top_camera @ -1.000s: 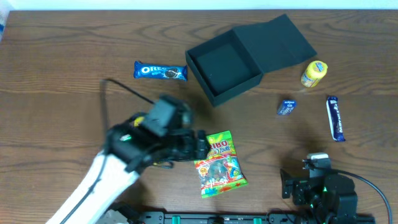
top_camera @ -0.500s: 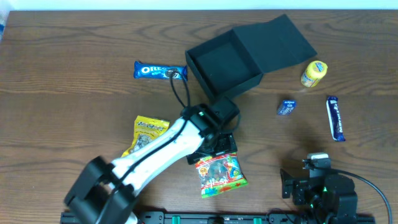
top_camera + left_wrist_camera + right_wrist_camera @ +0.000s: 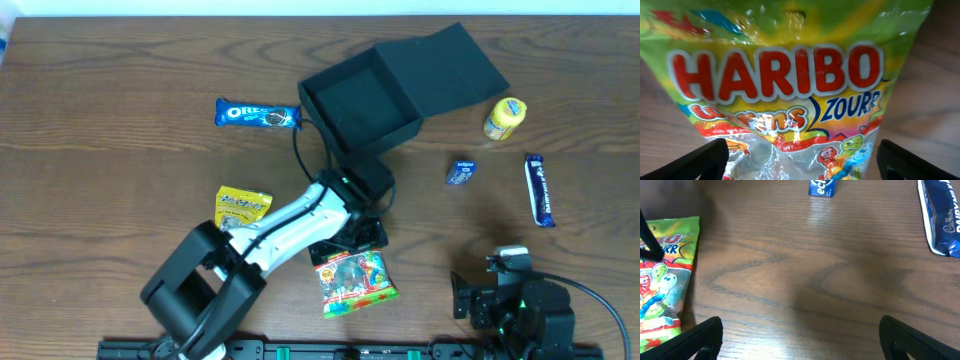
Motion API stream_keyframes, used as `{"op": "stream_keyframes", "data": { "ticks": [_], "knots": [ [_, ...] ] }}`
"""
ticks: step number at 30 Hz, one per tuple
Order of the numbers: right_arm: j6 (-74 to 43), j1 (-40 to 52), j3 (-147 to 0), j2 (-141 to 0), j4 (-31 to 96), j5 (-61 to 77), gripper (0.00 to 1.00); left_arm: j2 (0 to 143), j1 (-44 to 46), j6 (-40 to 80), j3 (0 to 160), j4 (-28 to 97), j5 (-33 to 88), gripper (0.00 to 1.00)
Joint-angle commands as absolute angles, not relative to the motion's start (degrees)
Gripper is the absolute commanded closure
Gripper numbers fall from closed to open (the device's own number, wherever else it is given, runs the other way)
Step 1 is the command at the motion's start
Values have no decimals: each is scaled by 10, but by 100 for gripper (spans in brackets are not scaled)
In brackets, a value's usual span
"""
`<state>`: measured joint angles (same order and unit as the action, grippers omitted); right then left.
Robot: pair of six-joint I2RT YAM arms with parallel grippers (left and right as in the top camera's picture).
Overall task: Pack container
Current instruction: 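Reach the left gripper to the Haribo bag and grasp it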
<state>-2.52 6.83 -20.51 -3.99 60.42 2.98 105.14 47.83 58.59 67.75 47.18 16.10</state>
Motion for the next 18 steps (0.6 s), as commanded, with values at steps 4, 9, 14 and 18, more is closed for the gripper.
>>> {"op": "stream_keyframes", "data": {
  "ticks": [4, 9, 14, 18],
  "knots": [
    [-27, 63, -201, -36, 607, 28, 1, 1082, 485, 594, 692, 463, 161, 4],
    [-27, 63, -201, -36, 606, 28, 1, 1093, 486, 594, 692, 459, 160, 5],
    [-27, 63, -201, -36, 606, 28, 1, 1094, 486, 594, 691, 451, 156, 5],
    [-27, 63, -201, -36, 607, 28, 1, 1094, 486, 594, 691, 449, 145, 5]
  ]
}}
